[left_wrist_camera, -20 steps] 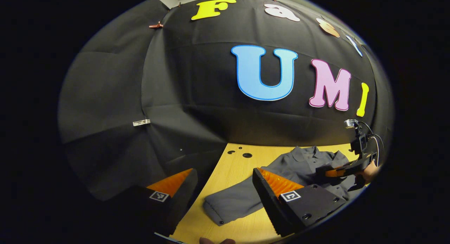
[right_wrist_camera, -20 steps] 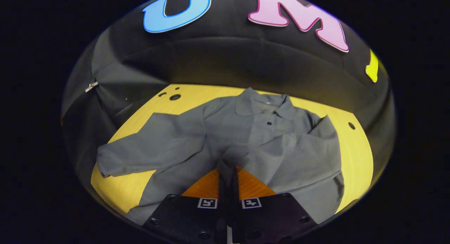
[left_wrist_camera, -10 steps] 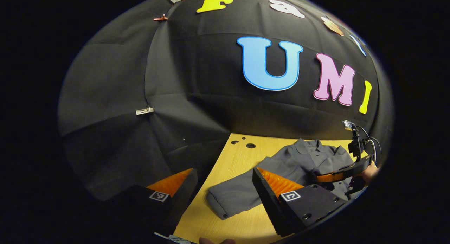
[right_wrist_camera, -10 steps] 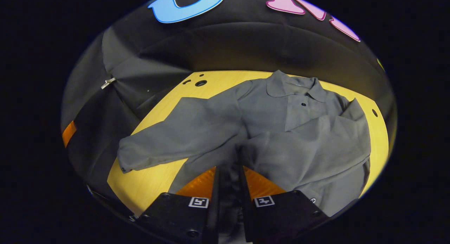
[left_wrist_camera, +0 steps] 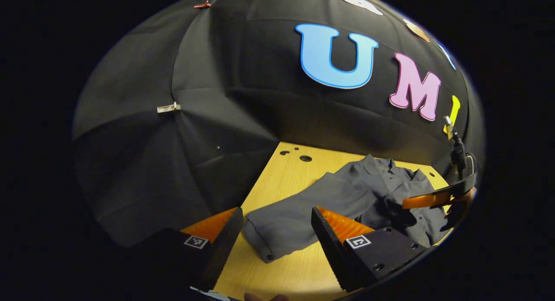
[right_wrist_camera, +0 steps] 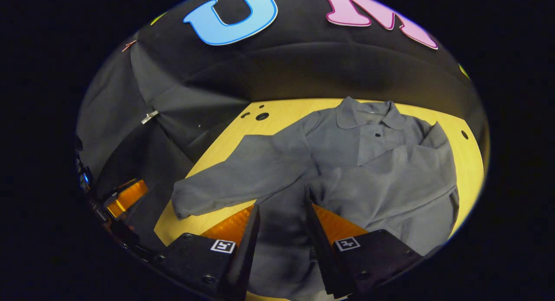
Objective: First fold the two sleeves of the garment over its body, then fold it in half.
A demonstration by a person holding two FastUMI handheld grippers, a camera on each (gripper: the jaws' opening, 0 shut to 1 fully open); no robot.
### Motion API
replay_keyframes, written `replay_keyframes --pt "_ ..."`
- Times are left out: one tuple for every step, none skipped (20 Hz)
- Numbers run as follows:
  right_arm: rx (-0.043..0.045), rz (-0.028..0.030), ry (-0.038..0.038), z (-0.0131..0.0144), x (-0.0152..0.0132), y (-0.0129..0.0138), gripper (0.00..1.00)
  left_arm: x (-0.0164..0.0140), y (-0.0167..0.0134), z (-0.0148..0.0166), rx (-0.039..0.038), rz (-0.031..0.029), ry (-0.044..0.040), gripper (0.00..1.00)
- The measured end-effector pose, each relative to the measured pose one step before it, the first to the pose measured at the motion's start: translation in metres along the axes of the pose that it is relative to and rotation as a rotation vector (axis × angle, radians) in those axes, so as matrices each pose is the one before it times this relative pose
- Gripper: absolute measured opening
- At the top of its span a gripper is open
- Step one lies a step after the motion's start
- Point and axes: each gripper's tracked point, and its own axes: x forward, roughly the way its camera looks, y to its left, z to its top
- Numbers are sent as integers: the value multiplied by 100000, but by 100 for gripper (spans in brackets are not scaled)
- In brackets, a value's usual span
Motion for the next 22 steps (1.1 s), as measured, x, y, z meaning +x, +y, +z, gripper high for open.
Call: replay_keyframes --pt "371 -907 -2248 573 -743 -156 68 600 -35 -723 -664 334 2304 98" --pt "444 -498 -1884 519 -771 -163 69 600 276 -601 -490 833 1732 96" --pt "200 -408 -1392 363 -742 -150 70 718 574 -923 -195 1076 2203 96" --pt "-18 -1170 -1452 361 -755 -459 70 675 426 -643 139 1128 1707 96" --pt "-137 -1137 -1317 338 -608 -466 70 575 243 -621 172 895 1551 96" --pt "-1 -1244 -782 224 -565 -526 70 751 -76 -392 -178 744 1439 96" --pt "412 -1355 -747 114 -542 -487 69 816 -8 -599 -729 608 1276 96" --pt "733 -1015 -857 273 -547 -520 70 676 78 -425 -526 459 1356 96" --pt "1016 -1080 -996 233 -549 -437 70 634 494 -563 -201 1218 1003 96" --pt "1214 -722 -888 300 -505 -371 70 564 317 -356 110 1082 766 96" --pt "889 -673 -814 257 -486 -369 70 603 15 -372 48 869 1268 96" --pt "239 -811 -783 247 -543 -489 70 542 170 -331 514 1073 977 96" --pt "-59 -685 -394 53 -451 -444 70 593 197 -496 444 1310 1335 96" --pt "-195 -716 -368 -32 -540 -314 70 579 130 -308 -100 562 1257 92" --pt "-149 -853 -247 -142 -455 -459 70 267 -36 -628 -688 647 2003 96" --pt "55 -707 70 -65 -381 -477 70 300 -20 -601 -1282 456 2309 92" --pt "168 -776 -35 -92 -313 -524 70 534 217 -432 -1366 540 1620 96" --pt "361 -1092 390 -75 -154 -629 70 328 239 196 411 1046 -745 96" --pt "630 -971 243 -122 28 -577 70 212 -120 -139 1669 -275 210 98" --pt "858 -691 177 -26 -65 -485 70 -53 12 -453 3358 1507 867 97" --pt "659 -696 -122 -2 -96 -369 70 5 -87 165 4746 -113 -938 98" --pt "380 -374 -84 -21 -58 -373 70 597 -513 -52 1196 -2075 631 99"
